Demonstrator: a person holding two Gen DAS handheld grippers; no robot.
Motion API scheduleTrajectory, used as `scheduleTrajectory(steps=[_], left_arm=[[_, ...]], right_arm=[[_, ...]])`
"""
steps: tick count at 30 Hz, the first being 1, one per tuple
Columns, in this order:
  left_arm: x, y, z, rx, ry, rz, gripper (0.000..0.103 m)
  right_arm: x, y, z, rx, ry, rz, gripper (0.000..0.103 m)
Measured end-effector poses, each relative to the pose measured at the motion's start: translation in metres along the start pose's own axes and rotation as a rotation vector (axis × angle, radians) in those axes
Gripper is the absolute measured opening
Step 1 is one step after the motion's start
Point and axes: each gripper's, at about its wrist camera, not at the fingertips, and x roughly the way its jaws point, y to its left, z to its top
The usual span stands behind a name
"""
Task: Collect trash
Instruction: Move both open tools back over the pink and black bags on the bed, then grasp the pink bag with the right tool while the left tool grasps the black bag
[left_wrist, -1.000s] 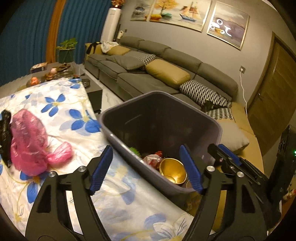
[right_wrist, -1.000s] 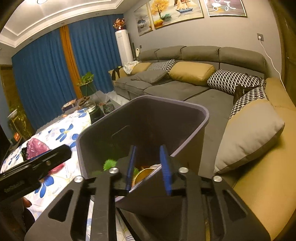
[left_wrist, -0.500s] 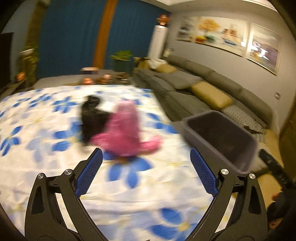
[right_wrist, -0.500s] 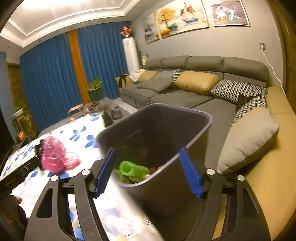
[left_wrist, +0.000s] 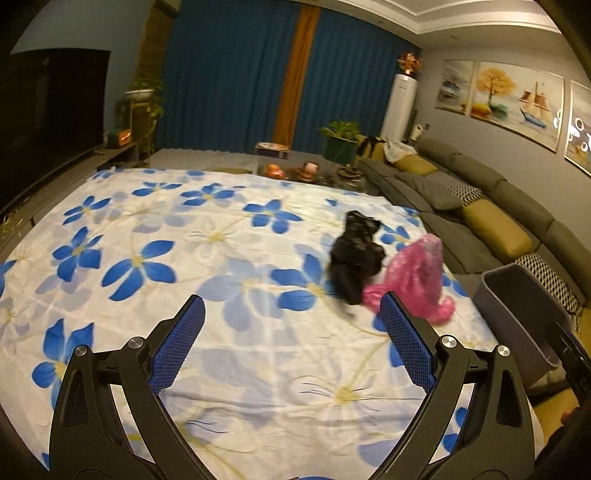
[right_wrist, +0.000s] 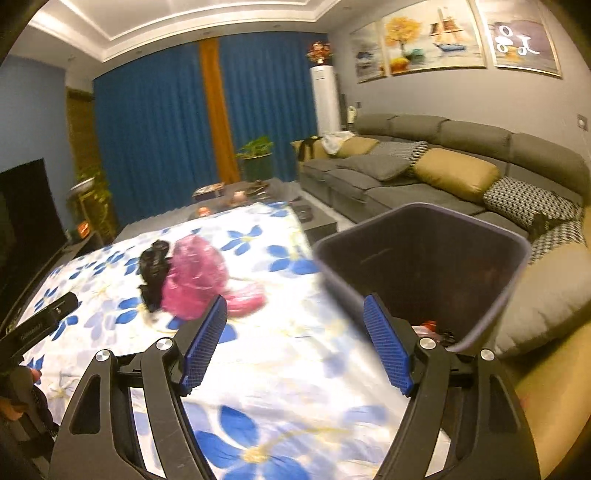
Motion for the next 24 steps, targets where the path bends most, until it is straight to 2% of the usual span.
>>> scheduleTrajectory(steps=[8, 14, 18, 21, 24], left_arm=[[0.003, 0.031, 0.003, -0.039, -0.017, 0.064, 0.094], [0.007, 0.050, 0.013, -0.046, -0.033, 0.120, 0.094], [0.010, 0.059, 0.020, -0.050, -0.044, 0.131, 0.094], [0.015, 0.057, 0.024, -0.038, -0.047, 0.118, 0.094], [0.022, 0.049, 0.027, -0.016, -0.049, 0.083, 0.094]], right_arm=[[0.035, 0.050, 0.007, -0.070, 0.031, 0.066, 0.075], [0.073, 0.082, 0.010, -0.111, 0.073, 0.087, 0.075], [0.099, 0.093, 0.014, -0.113, 0.108, 0.087, 0.075], [0.119, 0.098, 0.017, -0.103, 0.136, 0.085, 0.069], [0.135, 0.101, 0.018, -0.102, 0.170, 0.086, 0.057]])
